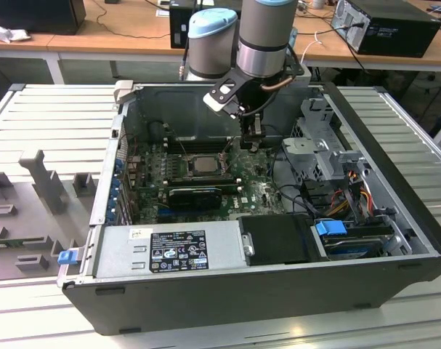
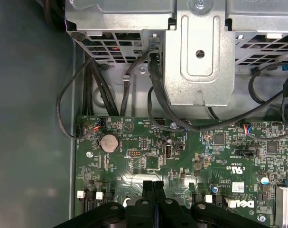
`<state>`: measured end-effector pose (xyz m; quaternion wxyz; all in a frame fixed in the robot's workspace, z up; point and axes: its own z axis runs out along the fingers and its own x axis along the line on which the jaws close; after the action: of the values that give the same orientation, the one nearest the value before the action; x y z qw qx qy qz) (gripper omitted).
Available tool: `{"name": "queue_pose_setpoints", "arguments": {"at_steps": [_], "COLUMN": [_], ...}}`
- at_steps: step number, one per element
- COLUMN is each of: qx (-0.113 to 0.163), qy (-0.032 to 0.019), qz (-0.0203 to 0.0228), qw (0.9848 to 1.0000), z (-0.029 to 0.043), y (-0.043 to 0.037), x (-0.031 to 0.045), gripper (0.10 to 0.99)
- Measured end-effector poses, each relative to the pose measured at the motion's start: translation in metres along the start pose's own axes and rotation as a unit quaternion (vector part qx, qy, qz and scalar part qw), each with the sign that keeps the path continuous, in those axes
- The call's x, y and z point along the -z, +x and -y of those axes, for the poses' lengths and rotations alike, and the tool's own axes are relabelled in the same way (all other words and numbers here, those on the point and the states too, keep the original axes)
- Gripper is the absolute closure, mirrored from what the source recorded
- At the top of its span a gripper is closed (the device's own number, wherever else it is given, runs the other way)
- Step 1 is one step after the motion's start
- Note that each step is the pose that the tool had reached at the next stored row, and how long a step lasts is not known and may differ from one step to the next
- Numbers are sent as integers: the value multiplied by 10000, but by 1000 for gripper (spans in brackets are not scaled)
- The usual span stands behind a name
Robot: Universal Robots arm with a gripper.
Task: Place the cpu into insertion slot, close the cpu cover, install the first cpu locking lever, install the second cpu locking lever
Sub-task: 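Close the cpu cover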
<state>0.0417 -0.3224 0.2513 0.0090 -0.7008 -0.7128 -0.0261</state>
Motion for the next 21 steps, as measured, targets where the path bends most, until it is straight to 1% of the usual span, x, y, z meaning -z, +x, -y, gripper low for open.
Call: {"name": "queue_pose_setpoints", "arguments": {"at_steps": [21], "qx": [0], "qy": [0], "qz": [0], "qw": [10000], "z": [52], "y": [1], "x": [1], "gripper": [980]}}
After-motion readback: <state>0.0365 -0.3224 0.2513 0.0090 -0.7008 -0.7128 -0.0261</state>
